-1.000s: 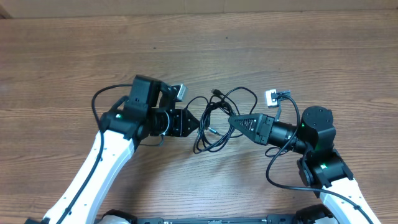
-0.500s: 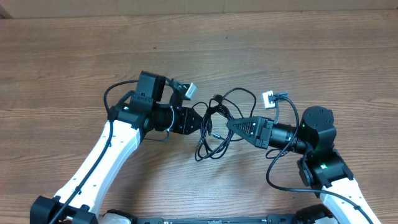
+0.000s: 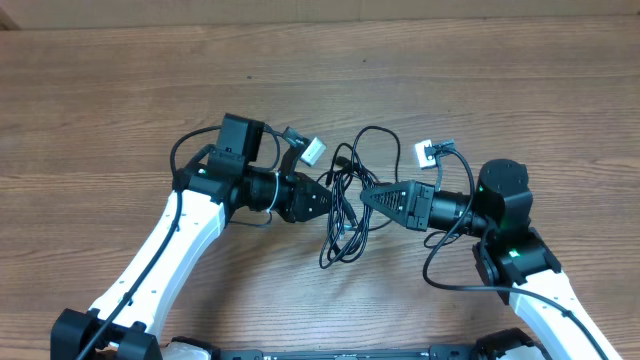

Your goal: Untangle cables

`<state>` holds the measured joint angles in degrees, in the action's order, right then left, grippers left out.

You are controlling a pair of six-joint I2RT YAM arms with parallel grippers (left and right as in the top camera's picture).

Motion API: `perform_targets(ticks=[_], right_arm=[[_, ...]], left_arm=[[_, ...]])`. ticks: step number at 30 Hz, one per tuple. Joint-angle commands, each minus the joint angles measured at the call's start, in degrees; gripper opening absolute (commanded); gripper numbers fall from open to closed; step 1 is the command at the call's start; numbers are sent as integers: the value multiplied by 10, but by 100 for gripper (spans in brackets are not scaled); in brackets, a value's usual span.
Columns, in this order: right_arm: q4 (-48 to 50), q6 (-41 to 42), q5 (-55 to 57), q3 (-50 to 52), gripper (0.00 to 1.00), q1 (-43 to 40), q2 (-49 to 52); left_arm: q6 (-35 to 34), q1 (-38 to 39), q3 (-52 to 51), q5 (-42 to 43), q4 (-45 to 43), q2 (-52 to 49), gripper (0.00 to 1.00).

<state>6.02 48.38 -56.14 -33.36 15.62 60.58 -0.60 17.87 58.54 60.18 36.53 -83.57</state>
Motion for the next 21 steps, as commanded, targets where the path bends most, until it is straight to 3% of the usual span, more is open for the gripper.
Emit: perform_targets(ticks=[1, 8, 18, 19, 21], right_arm=[[-17, -7, 35, 3, 4, 5, 34], [-55, -7, 90, 3, 4, 5, 45], [-68, -25, 115, 3, 4, 5, 45], [-68, -27, 116, 3, 4, 5, 45], [-68, -29, 122, 3, 4, 5, 45]], left_arm=[[24, 13, 12, 119, -8, 11, 10], [50, 12, 12, 174, -10, 11, 9], [49, -9, 12, 141, -13, 11, 11], [48, -13, 12, 121, -10, 11, 14], [35, -19, 12, 60, -3, 11, 29]])
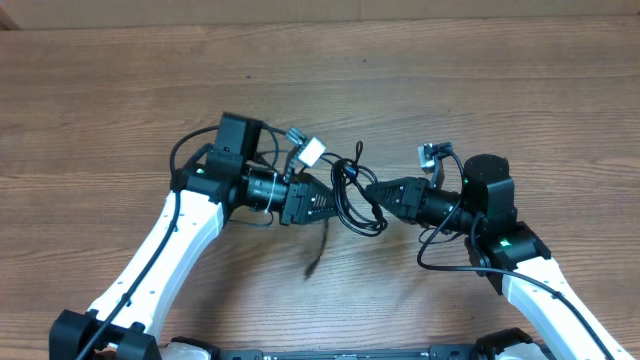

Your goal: Untangle cables

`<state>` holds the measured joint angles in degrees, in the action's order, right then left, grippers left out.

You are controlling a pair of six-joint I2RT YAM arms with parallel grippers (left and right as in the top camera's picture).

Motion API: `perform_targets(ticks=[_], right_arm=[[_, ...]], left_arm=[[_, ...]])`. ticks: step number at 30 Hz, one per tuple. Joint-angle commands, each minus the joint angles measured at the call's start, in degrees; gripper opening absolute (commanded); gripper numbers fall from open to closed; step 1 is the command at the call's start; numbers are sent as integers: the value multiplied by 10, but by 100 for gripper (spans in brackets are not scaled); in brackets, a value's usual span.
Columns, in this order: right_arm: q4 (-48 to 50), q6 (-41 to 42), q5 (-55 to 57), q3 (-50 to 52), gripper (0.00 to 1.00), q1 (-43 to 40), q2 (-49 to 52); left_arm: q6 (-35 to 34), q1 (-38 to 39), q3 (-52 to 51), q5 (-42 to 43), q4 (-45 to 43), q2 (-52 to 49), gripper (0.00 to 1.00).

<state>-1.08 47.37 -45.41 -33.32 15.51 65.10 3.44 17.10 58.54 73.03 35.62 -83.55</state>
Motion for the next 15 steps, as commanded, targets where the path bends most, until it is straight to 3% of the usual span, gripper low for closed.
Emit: perform_targets(ticks=[1, 5, 7, 8, 10, 12, 15], right_arm=[[3, -19, 16, 2, 4, 6, 0], [-1, -19, 25, 2, 4, 6, 0], [-9, -19, 37, 2, 4, 6, 0], [-19, -19, 48, 2, 4, 6, 0], [-27, -19, 54, 2, 4, 6, 0], [-27, -19, 55, 2, 4, 6, 0], [-27, -19, 56, 2, 4, 6, 0]], left_arm=[[-24, -14, 12, -107, 7, 10, 31], [-133, -15, 12, -259, 10, 10, 43], [-196, -15, 12, -332, 14, 10, 55], [-226, -15, 12, -360, 17, 10, 73], [-257, -15, 12, -381, 21, 10, 79], [-270, -15, 12, -391, 21, 10, 99], [-316, -16, 12, -392, 23, 10, 100]])
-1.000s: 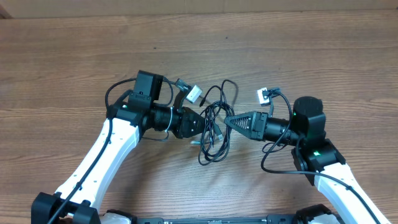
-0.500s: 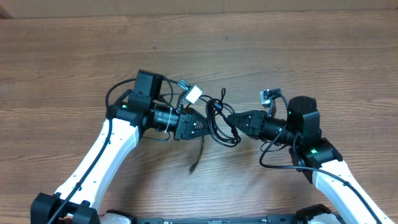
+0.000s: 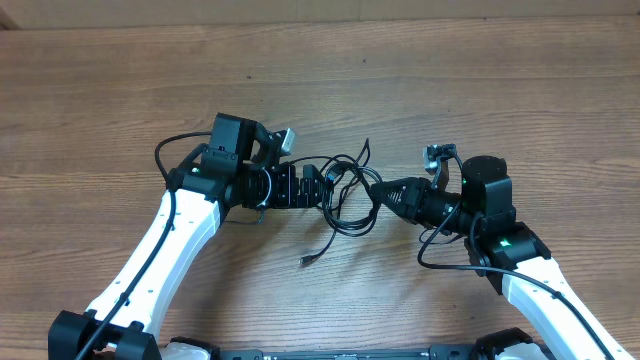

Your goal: Untangle cables

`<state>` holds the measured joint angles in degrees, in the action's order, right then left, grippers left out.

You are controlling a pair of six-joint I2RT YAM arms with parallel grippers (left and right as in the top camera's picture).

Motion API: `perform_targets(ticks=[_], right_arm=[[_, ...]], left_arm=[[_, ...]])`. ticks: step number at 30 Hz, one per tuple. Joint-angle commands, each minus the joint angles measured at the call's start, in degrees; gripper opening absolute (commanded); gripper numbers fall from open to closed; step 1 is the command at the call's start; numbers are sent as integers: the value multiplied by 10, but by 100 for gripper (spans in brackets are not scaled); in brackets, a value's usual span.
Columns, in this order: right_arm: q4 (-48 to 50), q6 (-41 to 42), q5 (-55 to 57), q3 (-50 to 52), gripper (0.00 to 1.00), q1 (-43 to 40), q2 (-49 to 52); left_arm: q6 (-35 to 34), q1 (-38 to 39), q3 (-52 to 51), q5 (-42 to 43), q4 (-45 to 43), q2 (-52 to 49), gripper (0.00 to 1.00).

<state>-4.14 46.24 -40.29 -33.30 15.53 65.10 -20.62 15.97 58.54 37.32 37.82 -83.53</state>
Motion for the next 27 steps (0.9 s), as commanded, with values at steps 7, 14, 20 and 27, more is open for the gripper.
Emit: perform_targets(ticks=[7, 14, 20, 27], right_arm=[[-6, -7, 55, 2, 4, 5, 0], [-17, -7, 149, 2, 4, 5, 0], [23, 48, 211, 2, 4, 5, 0], [23, 63, 237, 2, 4, 5, 11]], left_arm=[[-293, -49, 12, -9, 37, 10, 99], [-342, -90, 12, 87, 36, 10, 100], [-330, -56, 12, 94, 51, 10, 100], [-498, 4, 12, 115, 54, 10, 100]])
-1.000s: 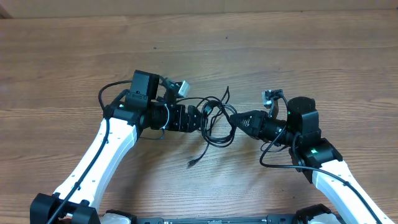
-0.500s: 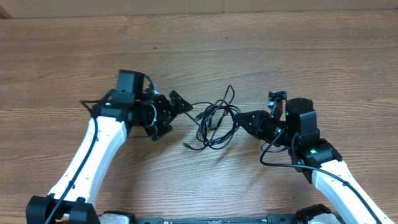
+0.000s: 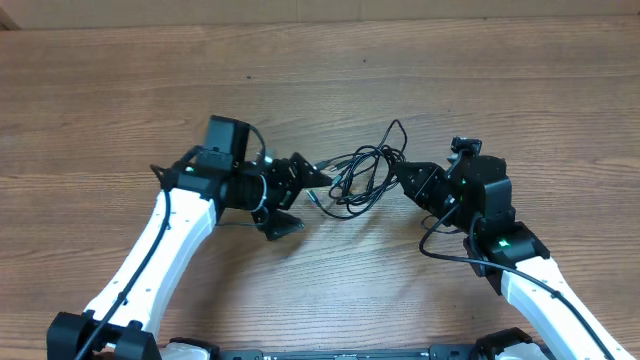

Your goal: Untangle cables

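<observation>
A tangle of thin black cables hangs in loops between the two arms at mid-table. My right gripper points left and is shut on the bundle's right side. My left gripper points right with its jaws spread wide; the upper finger reaches the bundle's left edge, the lower finger stands clear below it. One loop sticks up toward the far side. The cable ends and plugs cannot be made out.
The wooden table stretches around the arms. Each arm's own black supply cable loops beside it, the left one and the right one.
My left gripper was shut at the bundle's left side and now stands open, rolled so its fingers lie one above the other. The bundle has shifted right and up; the dangling end below is gone from view.
Both grippers were shut on the bundle from opposite sides, low on the table with long loops below. Then the bundle was drawn up tighter between them with one end trailing. Now only the right gripper holds it and the left has opened.
</observation>
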`<state>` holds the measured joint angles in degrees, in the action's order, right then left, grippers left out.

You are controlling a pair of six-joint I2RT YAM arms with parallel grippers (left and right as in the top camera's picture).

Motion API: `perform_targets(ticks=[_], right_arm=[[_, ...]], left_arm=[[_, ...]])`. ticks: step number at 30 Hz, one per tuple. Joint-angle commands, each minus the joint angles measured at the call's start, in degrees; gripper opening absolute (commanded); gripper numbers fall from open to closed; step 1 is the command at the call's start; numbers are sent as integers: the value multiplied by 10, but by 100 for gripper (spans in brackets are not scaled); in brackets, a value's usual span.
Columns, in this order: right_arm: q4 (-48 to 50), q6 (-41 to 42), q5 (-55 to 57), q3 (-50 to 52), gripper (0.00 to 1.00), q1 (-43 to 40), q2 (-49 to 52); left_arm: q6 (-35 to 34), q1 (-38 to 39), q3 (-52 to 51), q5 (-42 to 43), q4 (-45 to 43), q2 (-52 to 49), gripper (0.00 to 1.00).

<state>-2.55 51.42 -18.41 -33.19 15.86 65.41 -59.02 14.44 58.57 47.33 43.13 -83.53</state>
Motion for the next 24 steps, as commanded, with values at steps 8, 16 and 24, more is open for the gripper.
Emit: perform_targets(ticks=[8, 16, 24], right_arm=[[8, 11, -38, 1, 4, 2, 19], [8, 21, -72, 1, 4, 2, 19], [8, 92, -85, 1, 4, 2, 19]], left_arm=[[-362, 104, 11, -111, -7, 10, 100], [-520, 168, 11, -164, -67, 10, 100], [-605, 230, 11, -277, -80, 1, 100]])
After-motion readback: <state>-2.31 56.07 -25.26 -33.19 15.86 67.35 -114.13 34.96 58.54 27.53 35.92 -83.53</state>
